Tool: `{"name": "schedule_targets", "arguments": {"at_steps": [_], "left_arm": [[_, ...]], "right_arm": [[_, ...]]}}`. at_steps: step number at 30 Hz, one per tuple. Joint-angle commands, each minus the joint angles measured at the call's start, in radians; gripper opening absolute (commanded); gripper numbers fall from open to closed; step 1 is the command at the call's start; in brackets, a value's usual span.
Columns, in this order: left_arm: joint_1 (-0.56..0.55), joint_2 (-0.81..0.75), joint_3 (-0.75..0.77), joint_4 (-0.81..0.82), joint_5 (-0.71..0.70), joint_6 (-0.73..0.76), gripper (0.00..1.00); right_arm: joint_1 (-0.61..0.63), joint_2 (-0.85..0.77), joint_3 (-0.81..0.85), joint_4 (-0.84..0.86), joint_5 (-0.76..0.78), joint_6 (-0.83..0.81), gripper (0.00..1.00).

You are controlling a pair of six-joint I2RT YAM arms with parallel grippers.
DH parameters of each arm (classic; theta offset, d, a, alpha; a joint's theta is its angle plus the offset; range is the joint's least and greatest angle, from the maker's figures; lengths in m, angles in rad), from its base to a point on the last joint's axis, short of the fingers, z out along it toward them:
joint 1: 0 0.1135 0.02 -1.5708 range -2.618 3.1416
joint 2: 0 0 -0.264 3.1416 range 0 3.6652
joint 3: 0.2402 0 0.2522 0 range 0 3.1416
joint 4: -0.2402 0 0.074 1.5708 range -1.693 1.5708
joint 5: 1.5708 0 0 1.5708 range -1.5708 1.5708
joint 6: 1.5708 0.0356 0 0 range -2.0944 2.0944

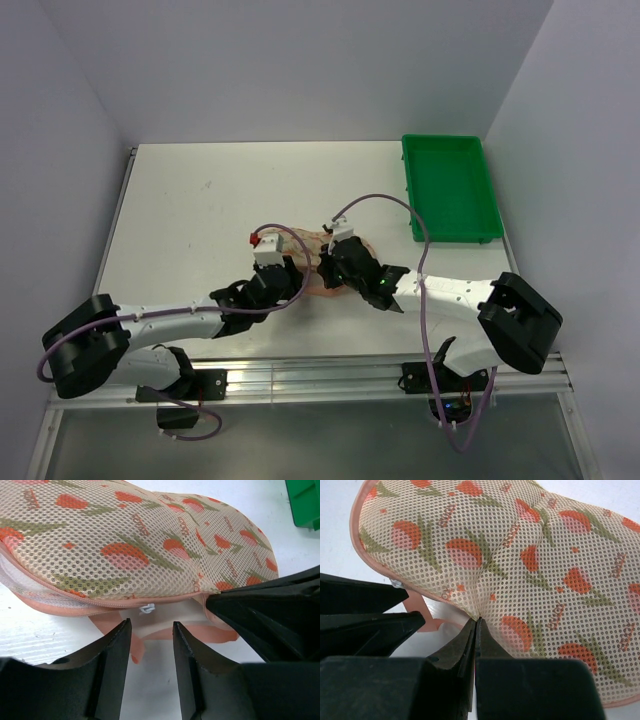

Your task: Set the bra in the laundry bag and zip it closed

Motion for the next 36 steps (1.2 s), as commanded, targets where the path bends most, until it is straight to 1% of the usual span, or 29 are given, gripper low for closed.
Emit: {"name": "schedule_targets", "arguments": {"at_steps": [1, 9, 11, 12, 14, 20, 22, 25, 26, 27, 29, 30, 31, 36], "left_arm": [[0.001, 0.012, 0.047, 0.012, -0.055, 0.024, 0.46], [0.021, 0.070, 0.069, 0.050, -0.125, 0.072, 0.44], [0.028, 0.076, 0.069, 0.063, -0.135, 0.087, 0.40], [0.030, 0.076, 0.069, 0.066, -0.147, 0.089, 0.35], [0.030, 0.073, 0.069, 0.073, -0.161, 0.096, 0.34], [0.030, 0.082, 0.070, 0.124, -0.148, 0.119, 0.34], [0.030, 0.083, 0.075, 0.132, -0.138, 0.129, 0.32], [0.029, 0.057, 0.061, 0.162, -0.124, 0.147, 0.32], [0.029, 0.049, 0.047, 0.177, -0.118, 0.153, 0.31], [0.029, 0.040, 0.041, 0.193, -0.115, 0.155, 0.24], [0.029, 0.024, 0.036, 0.201, -0.107, 0.158, 0.16], [0.029, 0.024, 0.039, 0.193, -0.113, 0.159, 0.05], [0.029, 0.026, 0.044, 0.185, -0.119, 0.161, 0.01], [0.029, 0.003, 0.038, 0.159, -0.142, 0.172, 0.00]], "right_arm": [[0.012, -0.005, 0.004, 0.051, -0.008, -0.005, 0.00], [0.026, -0.009, -0.001, 0.043, -0.005, -0.013, 0.00], [0.026, -0.011, -0.001, 0.040, -0.002, -0.016, 0.00], [0.029, -0.012, -0.004, 0.039, -0.003, -0.016, 0.00], [0.032, -0.012, -0.002, 0.036, -0.005, -0.019, 0.00], [0.051, -0.009, -0.005, 0.026, 0.000, -0.025, 0.00], [0.057, -0.002, -0.005, 0.023, -0.002, -0.027, 0.00], [0.066, 0.004, -0.007, 0.011, 0.011, -0.030, 0.00], [0.066, 0.003, -0.008, 0.011, 0.012, -0.030, 0.00], [0.067, 0.003, -0.010, 0.013, 0.012, -0.030, 0.00], [0.067, 0.003, -0.010, 0.013, 0.011, -0.030, 0.00], [0.069, 0.003, -0.010, 0.013, 0.011, -0.030, 0.00], [0.069, 0.001, -0.011, 0.013, 0.011, -0.030, 0.00], [0.070, -0.011, -0.022, -0.003, 0.041, -0.030, 0.00]]}}
